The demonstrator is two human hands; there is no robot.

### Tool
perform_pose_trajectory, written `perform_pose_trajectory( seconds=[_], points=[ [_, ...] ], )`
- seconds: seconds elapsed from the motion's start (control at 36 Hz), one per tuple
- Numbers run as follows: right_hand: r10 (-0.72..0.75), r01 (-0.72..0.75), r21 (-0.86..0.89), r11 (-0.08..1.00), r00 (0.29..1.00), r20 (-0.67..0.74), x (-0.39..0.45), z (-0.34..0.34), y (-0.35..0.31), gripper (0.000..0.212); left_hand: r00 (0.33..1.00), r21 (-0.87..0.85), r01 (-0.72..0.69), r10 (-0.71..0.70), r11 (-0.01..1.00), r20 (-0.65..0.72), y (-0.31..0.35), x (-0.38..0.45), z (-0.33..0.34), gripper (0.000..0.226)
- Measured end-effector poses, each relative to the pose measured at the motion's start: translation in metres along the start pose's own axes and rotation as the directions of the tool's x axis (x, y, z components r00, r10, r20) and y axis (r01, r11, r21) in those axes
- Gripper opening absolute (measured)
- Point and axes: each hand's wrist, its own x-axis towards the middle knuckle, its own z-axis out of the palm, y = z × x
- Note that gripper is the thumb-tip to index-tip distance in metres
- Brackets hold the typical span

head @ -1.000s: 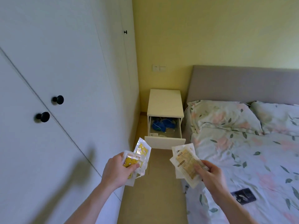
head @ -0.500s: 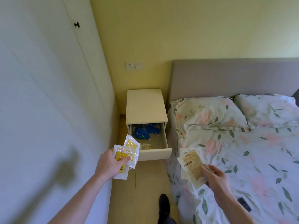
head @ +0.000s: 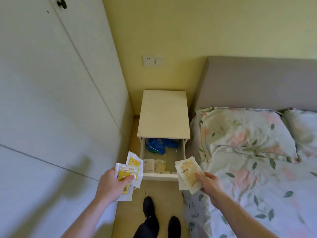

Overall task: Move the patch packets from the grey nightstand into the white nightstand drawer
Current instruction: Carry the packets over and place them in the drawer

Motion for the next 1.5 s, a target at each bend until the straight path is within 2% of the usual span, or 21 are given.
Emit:
perform_pose_trajectory(
  seconds=[0.14, 0.19, 0.33, 0.44, 0.67, 0.78, 0.89, 1.14, 1.25, 1.5],
  points=[
    [0.110, -0.106, 0.067, 0.992, 0.993, -0.046, 0.038, 0.025, -0.018, 0.033, 0.997, 0.007, 0.025, -0.025, 1.000, 0.069, -0.003, 0.062, 0.003, 0.032],
    [0.139, -0.134, 0.079, 0.988, 0.989, -0.053, 0.054, 0.035, -0.025, 0.029, 0.994, -0.001, 0.035, -0.034, 0.999, 0.104, -0.008, 0.090, 0.010, 0.030],
    [0.200, -0.196, 0.053, 0.979, 0.975, -0.094, 0.118, 0.060, -0.019, 0.036, 0.988, -0.034, 0.054, -0.048, 0.998, 0.149, -0.020, 0.145, 0.032, 0.022],
    [0.201, -0.205, -0.024, 0.978, 0.973, -0.114, 0.164, 0.083, -0.016, 0.018, 0.983, -0.046, 0.077, -0.068, 0.996, 0.168, -0.031, 0.184, 0.054, 0.023],
    [0.260, -0.273, -0.076, 0.959, 0.955, -0.145, 0.265, 0.131, 0.005, 0.004, 0.961, -0.054, 0.183, -0.167, 0.982, 0.220, -0.064, 0.255, 0.108, 0.022],
    [0.256, -0.274, -0.132, 0.953, 0.957, -0.139, 0.319, 0.156, 0.025, 0.006, 0.955, -0.062, 0.228, -0.211, 0.972, 0.208, -0.082, 0.283, 0.132, 0.023],
    [0.285, -0.305, -0.181, 0.935, 0.950, -0.127, 0.366, 0.180, 0.050, 0.018, 0.957, -0.093, 0.252, -0.235, 0.963, 0.169, -0.095, 0.305, 0.148, 0.020],
    [0.258, -0.272, -0.348, 0.897, 0.962, -0.086, 0.417, 0.220, 0.082, 0.033, 0.952, -0.124, 0.294, -0.279, 0.948, 0.123, -0.127, 0.328, 0.160, 0.021],
    [0.246, -0.259, -0.418, 0.870, 0.965, -0.088, 0.422, 0.227, 0.089, 0.033, 0.947, -0.121, 0.315, -0.302, 0.941, 0.110, -0.139, 0.329, 0.161, 0.032],
    [0.134, -0.121, -0.642, 0.757, 0.991, -0.029, 0.423, 0.222, 0.100, 0.030, 0.941, -0.114, 0.328, -0.314, 0.938, 0.123, -0.147, 0.332, 0.164, 0.035]
  ],
)
